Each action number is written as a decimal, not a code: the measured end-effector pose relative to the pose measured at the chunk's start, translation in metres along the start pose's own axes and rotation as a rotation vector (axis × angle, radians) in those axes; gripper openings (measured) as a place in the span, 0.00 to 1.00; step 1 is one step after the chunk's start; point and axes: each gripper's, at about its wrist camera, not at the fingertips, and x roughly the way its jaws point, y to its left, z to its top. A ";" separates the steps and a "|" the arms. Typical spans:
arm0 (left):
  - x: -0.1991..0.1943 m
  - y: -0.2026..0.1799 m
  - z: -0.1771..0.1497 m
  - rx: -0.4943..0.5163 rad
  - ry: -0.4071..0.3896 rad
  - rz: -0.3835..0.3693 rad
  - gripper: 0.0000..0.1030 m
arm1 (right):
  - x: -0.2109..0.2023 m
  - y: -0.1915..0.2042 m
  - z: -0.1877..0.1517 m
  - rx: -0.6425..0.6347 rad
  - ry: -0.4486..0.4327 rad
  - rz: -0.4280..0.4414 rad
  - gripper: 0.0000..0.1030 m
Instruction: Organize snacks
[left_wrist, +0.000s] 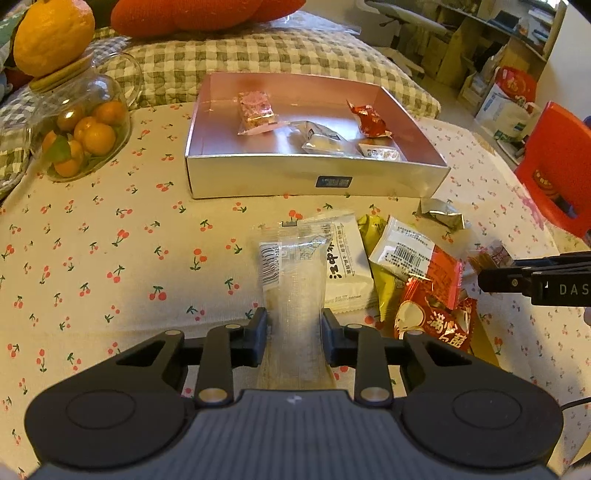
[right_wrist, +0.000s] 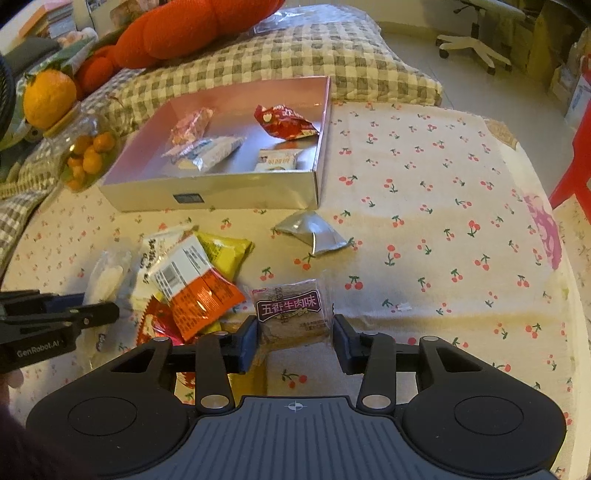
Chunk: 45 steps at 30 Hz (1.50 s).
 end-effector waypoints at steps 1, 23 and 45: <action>-0.001 0.001 0.001 -0.004 -0.001 -0.003 0.26 | -0.001 0.000 0.001 0.003 -0.003 0.003 0.40; -0.015 0.020 0.039 -0.097 -0.069 -0.002 0.26 | -0.018 0.007 0.048 0.129 -0.098 0.094 0.40; 0.041 0.027 0.113 -0.099 -0.127 0.045 0.26 | 0.051 0.021 0.112 0.269 -0.067 0.225 0.40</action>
